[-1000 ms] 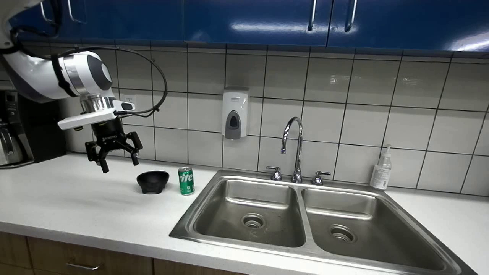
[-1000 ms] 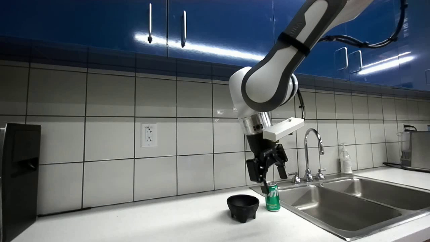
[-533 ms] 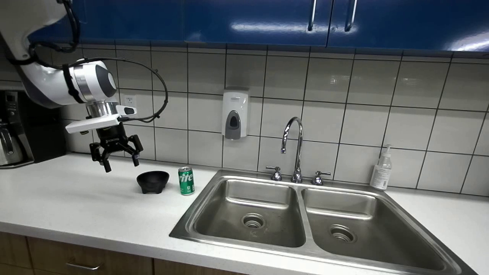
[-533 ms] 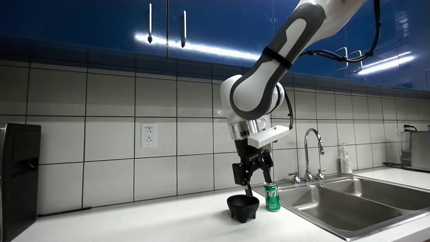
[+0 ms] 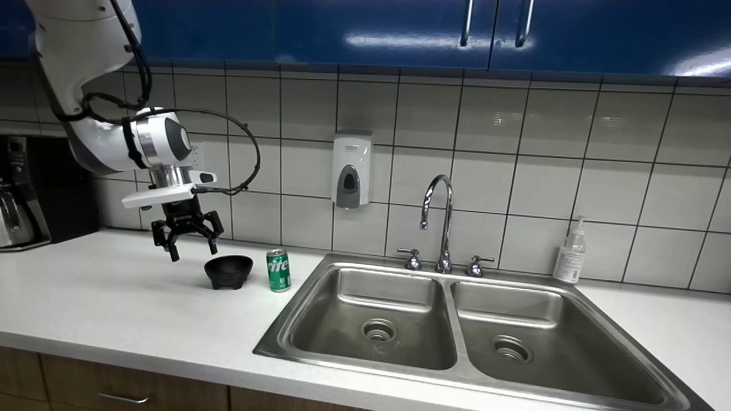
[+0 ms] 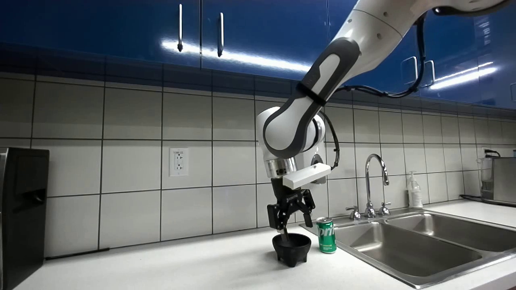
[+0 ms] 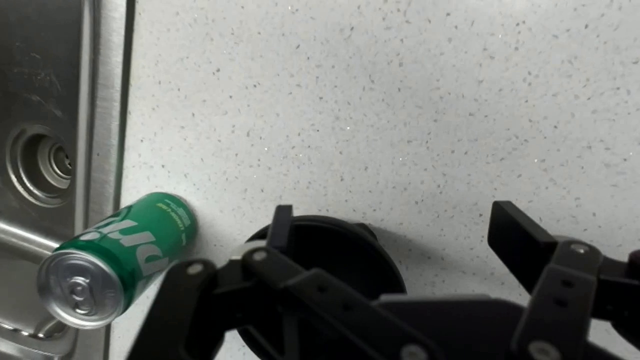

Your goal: Put the black bowl in the left sink

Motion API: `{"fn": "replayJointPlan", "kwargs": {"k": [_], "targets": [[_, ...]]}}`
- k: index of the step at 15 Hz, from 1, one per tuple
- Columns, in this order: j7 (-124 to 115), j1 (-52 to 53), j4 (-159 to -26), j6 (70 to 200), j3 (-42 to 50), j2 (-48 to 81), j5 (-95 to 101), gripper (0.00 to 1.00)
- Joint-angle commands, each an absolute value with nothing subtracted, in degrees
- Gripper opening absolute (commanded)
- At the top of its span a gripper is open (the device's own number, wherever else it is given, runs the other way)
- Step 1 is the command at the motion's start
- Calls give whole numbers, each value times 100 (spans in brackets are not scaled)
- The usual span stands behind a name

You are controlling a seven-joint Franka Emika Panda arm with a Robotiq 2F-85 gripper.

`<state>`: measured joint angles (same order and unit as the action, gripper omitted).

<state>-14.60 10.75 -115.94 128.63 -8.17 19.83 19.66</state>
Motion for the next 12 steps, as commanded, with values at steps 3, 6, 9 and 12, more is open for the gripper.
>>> {"fn": "replayJointPlan", "kwargs": {"k": [3,6,9,12], "targets": [[-1380,1304,-10609,12578,-630,2771,1784,100],[-1317,1348,-10232,12469,-589,3084,1686,100],[-1310,1402,-9925,12370,-532,3330,1613,100],[-1306,1437,-9678,12256,-488,3521,1556,100]]}}
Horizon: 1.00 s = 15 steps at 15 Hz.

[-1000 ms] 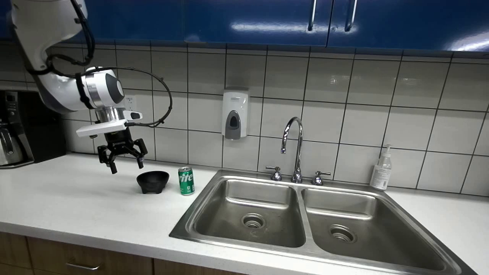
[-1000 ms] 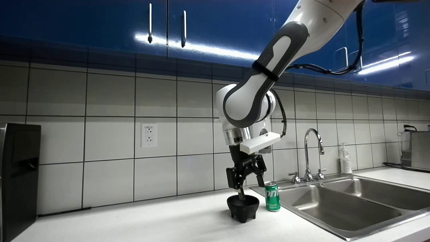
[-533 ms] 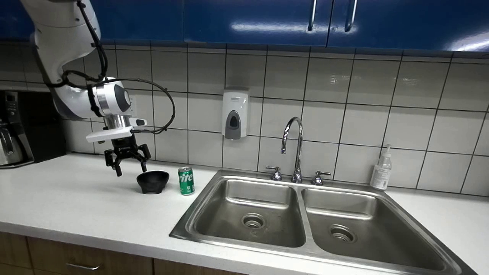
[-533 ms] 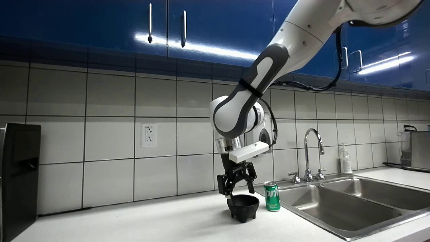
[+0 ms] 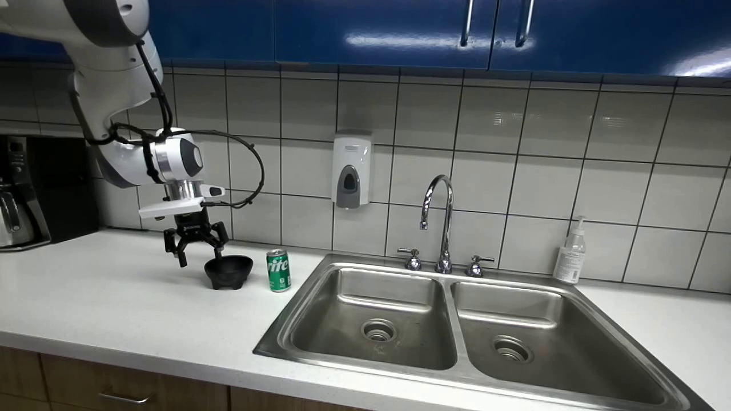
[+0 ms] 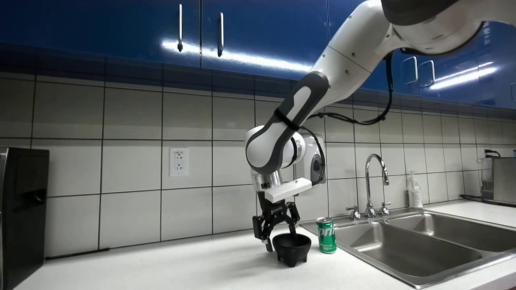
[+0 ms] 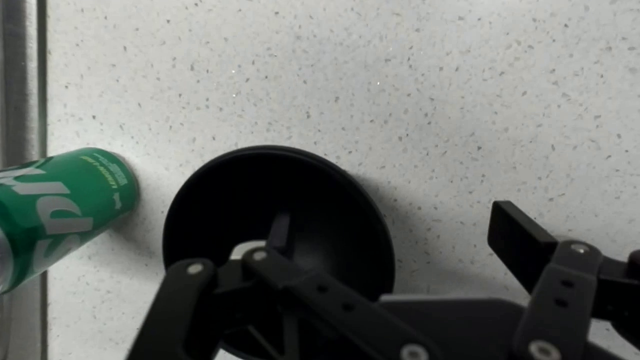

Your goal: Put the black bowl in the left sink

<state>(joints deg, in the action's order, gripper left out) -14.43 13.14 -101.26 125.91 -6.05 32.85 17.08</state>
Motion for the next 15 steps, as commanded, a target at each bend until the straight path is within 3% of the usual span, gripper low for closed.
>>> {"fn": "replayJointPlan", "kwargs": {"k": [1,9,10,11,15], "targets": [[-1299,1438,-9607,12220,-483,3574,1533,100],[-1297,1453,-9232,12008,-435,3841,1390,100],[-1292,1449,-9199,11989,-436,3861,1371,75],[-1296,1449,-9170,11983,-432,3882,1355,74],[-1289,1447,-9109,11963,-427,3925,1329,42]]}}
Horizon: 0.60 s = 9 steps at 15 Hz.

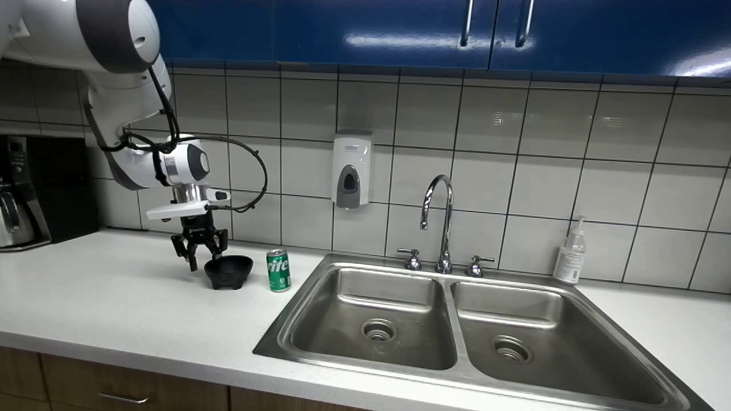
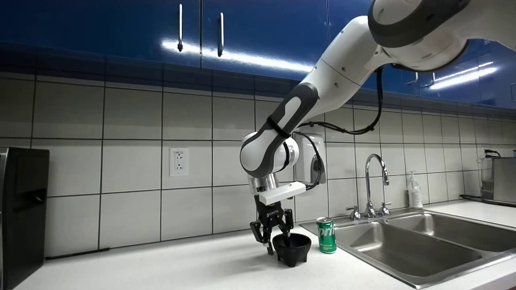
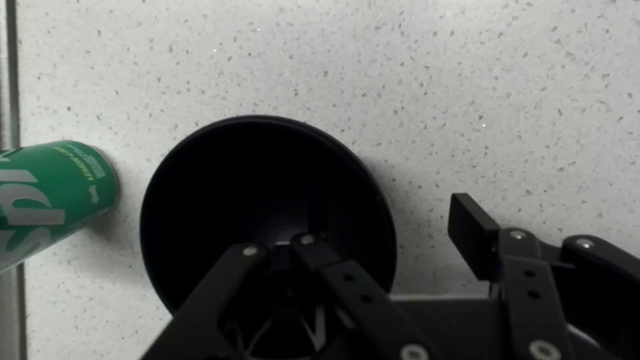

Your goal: Put the black bowl in the left sink

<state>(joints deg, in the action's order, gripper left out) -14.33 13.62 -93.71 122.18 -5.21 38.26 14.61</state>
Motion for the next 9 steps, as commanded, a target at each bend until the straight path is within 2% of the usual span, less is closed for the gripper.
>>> {"fn": "replayJointPlan", "kwargs": {"k": [1,5,7,9], "targets": [[-1287,1447,-9098,11957,-425,3932,1331,33],[-1281,1450,-9066,11939,-426,3941,1335,2],[-1281,1451,-9052,11935,-426,3944,1336,0],[-1284,1453,-9053,11936,-423,3942,1338,2]]}}
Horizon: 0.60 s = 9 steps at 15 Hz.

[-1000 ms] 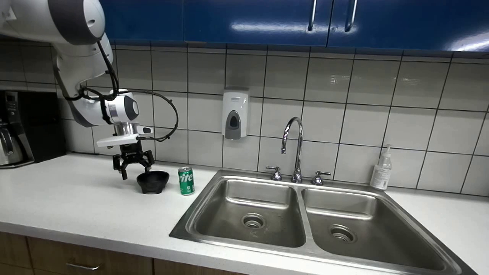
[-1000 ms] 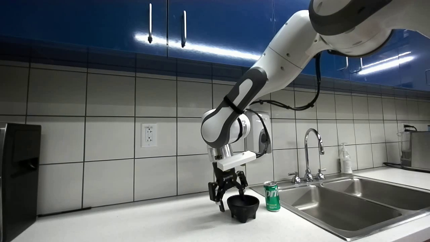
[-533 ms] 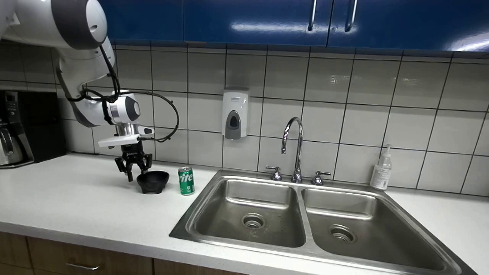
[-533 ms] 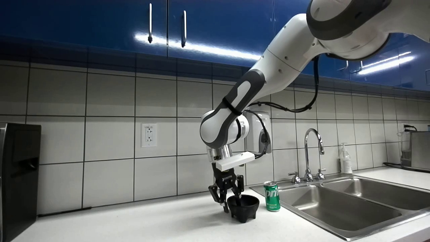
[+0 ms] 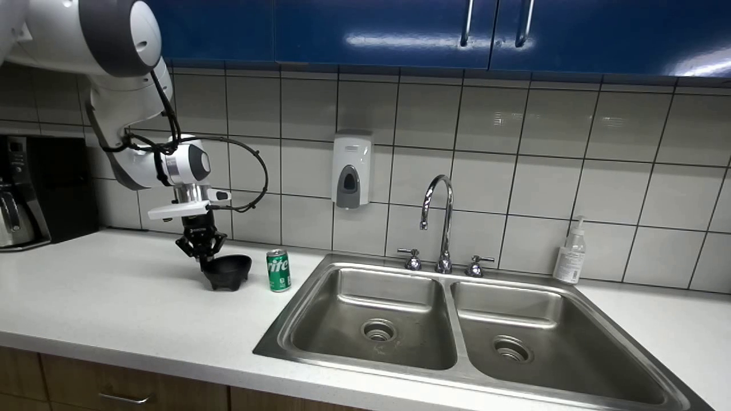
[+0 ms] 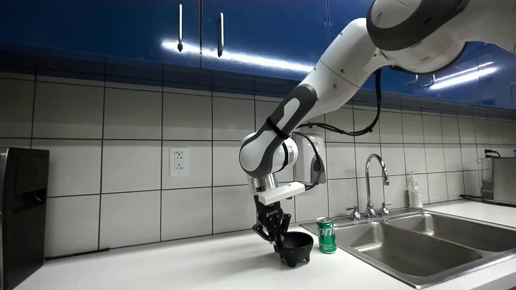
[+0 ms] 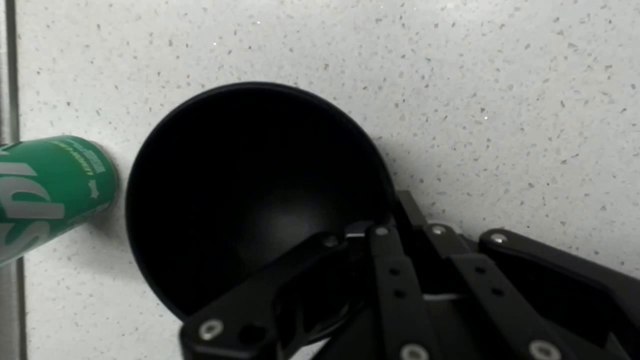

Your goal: Put the black bowl in the left sink

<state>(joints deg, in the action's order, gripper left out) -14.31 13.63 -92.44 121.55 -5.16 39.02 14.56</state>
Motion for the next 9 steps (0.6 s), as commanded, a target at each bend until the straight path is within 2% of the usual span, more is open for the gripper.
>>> {"fn": "replayJointPlan", "kwargs": {"k": [1,9], "targets": [[-1285,1452,-9052,11933,-426,3941,1332,2],[-1341,1516,-9297,12128,-422,3617,1429,2]]}}
